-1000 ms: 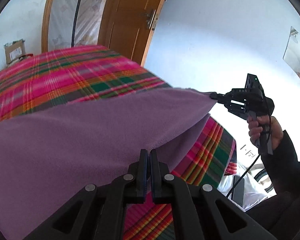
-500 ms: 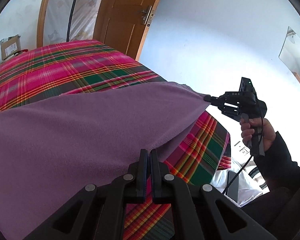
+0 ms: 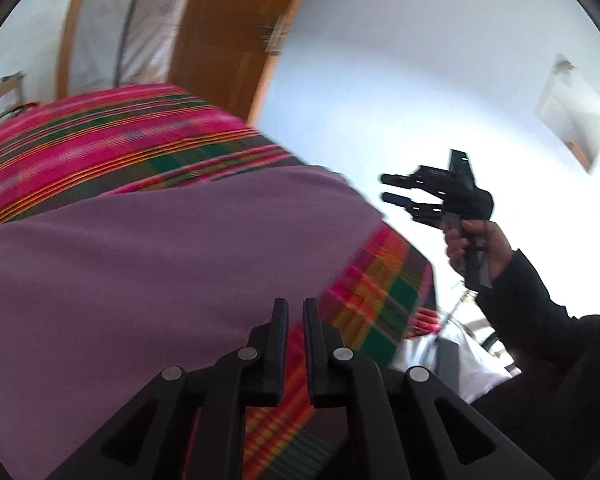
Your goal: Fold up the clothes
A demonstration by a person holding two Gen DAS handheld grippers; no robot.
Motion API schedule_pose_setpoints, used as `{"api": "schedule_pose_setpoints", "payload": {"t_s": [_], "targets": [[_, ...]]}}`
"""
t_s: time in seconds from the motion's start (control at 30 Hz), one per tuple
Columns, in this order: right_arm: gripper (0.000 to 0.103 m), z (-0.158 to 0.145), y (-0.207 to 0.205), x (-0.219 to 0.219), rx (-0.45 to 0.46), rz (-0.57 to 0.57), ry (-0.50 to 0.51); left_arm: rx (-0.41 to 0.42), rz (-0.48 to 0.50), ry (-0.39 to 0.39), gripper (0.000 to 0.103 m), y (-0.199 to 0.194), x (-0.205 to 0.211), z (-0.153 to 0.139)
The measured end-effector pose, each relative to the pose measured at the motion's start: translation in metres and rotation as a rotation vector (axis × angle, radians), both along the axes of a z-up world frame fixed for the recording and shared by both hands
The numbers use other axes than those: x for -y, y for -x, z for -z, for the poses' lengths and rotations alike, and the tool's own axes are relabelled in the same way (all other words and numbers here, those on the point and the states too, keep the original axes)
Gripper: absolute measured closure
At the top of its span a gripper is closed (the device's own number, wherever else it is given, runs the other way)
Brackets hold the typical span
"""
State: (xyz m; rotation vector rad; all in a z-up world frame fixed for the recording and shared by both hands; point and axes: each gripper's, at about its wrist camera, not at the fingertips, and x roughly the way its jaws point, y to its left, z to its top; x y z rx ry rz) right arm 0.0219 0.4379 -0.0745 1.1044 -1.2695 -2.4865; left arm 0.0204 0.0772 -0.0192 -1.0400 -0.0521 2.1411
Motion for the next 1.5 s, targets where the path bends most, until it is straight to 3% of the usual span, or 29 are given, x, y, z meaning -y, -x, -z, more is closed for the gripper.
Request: {"api": "schedule_pose_setpoints", "payload": {"t_s": [0.3,0.33,0.4,0.57,0.77,0.87,1.0,1.2,1.3,1.33,1.4,1.5], "targets": [[0.063,0.008,0.048,0.018,-0.062,-0.205,0.061,0.048,-0.126,0.024,0.097,0.016,0.022,0.013],[0.066,0.008,0.050,0.021,-0.063,-0.215,0.056,0.050,-0.133,0.024,0.097,0.016,0.023,0.014],[0.098,0.009,0.053,0.024,-0.067,-0.221,0.050,0.055,-0.144,0.024,0.097,0.016,0.025,0.014],[0.099,0.000,0.043,0.018,-0.132,-0.155,0.057,0.061,-0.146,0.016,0.097,0.019,0.028,0.018],[0.098,0.012,0.045,0.010,-0.092,-0.116,0.054,0.060,-0.144,0.008,0.097,0.020,0.027,0.017],[0.091,0.023,0.046,0.003,-0.034,-0.090,0.080,0.059,-0.146,0.004,0.097,0.019,0.027,0.017],[0.066,0.028,0.019,-0.017,-0.034,-0.010,0.157,0.057,-0.148,-0.003,0.097,0.020,0.027,0.018],[0.065,0.053,-0.020,-0.015,-0.011,-0.009,0.318,0.052,-0.150,0.007,0.097,0.020,0.025,0.015],[0.065,0.053,-0.021,-0.004,-0.032,-0.040,0.362,0.048,-0.149,0.015,0.097,0.020,0.024,0.014],[0.068,0.051,-0.018,-0.001,-0.034,-0.045,0.356,0.048,-0.150,0.016,0.097,0.019,0.024,0.014],[0.099,0.045,-0.016,0.002,-0.041,-0.042,0.320,0.046,-0.153,0.018,0.097,0.017,0.025,0.013],[0.100,0.028,-0.020,0.002,-0.077,-0.015,0.234,0.043,-0.163,0.020,0.097,0.014,0.027,0.012]]}}
